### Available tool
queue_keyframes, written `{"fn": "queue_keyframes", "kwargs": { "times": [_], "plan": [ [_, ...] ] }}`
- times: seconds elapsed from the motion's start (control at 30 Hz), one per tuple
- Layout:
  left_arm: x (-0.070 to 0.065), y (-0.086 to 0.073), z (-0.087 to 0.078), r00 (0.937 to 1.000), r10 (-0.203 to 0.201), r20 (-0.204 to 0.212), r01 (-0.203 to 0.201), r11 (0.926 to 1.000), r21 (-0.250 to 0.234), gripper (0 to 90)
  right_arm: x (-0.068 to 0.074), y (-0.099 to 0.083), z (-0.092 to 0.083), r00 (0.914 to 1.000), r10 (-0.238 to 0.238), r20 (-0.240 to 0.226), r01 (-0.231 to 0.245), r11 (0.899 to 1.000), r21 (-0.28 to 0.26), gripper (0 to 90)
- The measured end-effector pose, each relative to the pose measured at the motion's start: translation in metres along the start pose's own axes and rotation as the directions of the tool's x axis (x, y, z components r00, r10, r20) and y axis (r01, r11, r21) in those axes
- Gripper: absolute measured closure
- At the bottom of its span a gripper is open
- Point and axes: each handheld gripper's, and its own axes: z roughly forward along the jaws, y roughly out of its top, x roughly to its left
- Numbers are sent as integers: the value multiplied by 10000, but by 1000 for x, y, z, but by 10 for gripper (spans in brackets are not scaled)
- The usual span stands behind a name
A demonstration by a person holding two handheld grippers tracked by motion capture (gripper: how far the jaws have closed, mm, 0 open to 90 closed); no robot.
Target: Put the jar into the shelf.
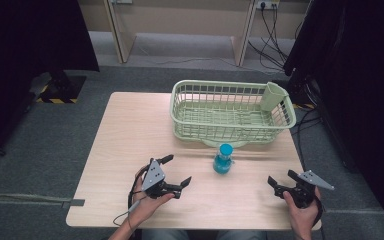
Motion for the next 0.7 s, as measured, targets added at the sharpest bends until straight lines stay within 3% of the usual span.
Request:
{"fn": "queue_keyframes", "kwargs": {
  "times": [0.7],
  "plan": [
    [-10,15,59,9980,-251,577,257,9996,-111,47,0,0,0,10000,32,-31,-32,10000,-3,35]
  ]
}}
